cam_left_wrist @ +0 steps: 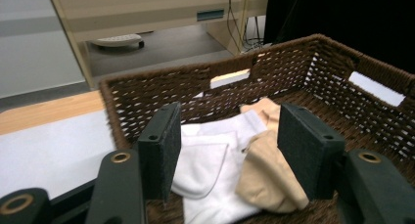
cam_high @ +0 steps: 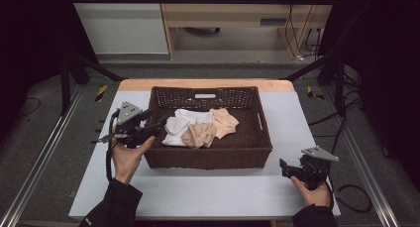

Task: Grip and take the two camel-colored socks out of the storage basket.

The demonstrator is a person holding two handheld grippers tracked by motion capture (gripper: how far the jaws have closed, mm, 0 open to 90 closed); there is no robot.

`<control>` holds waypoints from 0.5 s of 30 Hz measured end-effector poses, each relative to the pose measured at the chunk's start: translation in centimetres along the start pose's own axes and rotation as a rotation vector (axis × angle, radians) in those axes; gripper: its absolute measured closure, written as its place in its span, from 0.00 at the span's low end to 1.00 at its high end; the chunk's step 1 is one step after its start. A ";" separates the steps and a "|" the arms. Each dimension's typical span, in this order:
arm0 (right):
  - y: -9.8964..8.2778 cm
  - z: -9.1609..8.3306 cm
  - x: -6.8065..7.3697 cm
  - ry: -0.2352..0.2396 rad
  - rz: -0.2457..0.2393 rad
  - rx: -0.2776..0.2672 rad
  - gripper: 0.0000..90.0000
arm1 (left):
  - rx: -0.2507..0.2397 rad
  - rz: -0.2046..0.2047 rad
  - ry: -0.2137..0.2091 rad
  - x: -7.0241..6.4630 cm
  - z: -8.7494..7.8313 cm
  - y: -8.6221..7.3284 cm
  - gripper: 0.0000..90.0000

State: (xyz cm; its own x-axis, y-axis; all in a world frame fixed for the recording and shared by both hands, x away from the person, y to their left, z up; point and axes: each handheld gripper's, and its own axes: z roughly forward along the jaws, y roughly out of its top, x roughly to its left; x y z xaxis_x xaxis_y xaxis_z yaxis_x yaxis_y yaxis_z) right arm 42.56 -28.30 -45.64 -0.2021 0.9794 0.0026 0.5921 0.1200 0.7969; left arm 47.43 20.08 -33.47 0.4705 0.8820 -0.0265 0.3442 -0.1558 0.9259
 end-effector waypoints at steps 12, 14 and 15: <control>0.1 0.1 0.0 -0.004 -0.003 -0.002 0.05 | 0.013 0.068 -0.008 -2.2 3.2 1.9 0.48; 0.1 0.1 0.0 -0.004 -0.002 -0.002 0.05 | 0.021 0.077 0.000 -2.3 3.9 2.2 0.48; 0.1 0.1 0.0 -0.004 -0.002 -0.001 0.05 | 0.023 0.079 0.004 -2.3 4.2 2.4 0.48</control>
State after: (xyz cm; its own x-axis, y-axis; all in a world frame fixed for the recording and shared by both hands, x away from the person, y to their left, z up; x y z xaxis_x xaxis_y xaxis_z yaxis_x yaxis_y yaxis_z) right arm 42.67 -28.26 -45.64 -0.2000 0.9798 -0.0015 0.5913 0.1219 0.7972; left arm 50.56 15.77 -32.82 0.4936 0.8684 0.0478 0.3245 -0.2349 0.9163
